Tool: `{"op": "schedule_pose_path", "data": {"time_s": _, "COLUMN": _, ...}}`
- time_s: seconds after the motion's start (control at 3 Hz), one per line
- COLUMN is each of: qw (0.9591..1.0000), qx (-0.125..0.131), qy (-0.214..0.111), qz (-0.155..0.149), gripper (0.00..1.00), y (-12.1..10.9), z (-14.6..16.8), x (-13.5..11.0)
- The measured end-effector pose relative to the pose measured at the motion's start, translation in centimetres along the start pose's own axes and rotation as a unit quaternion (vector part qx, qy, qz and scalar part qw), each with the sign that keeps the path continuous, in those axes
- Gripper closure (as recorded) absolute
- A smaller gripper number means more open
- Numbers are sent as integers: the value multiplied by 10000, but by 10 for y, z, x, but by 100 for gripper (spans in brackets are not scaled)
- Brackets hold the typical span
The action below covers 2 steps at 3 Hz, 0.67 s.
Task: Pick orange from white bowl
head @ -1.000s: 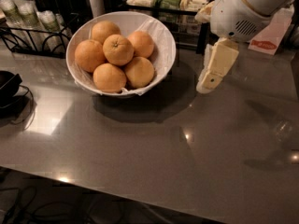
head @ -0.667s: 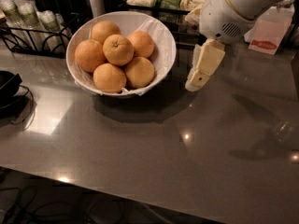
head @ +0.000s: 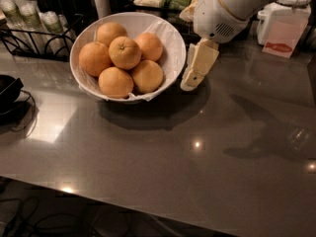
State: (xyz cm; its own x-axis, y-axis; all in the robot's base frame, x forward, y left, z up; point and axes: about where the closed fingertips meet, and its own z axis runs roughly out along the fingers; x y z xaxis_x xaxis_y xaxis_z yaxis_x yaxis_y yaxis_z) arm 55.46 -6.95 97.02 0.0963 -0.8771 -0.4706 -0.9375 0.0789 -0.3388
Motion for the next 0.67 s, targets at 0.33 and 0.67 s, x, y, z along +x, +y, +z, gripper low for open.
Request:
{"op": "schedule_pose_path", "data": {"time_s": 0.33, "qw": 9999, "qx": 59, "qy": -150, "qz": 14, "gripper": 0, "y": -2, "z": 8, "x": -6}}
{"op": "schedule_pose_path", "data": {"time_s": 0.67, "qw": 9986, "qx": 238, "qy": -458, "qz": 100, "gripper": 0, "y": -13, "z": 25, "x": -18}}
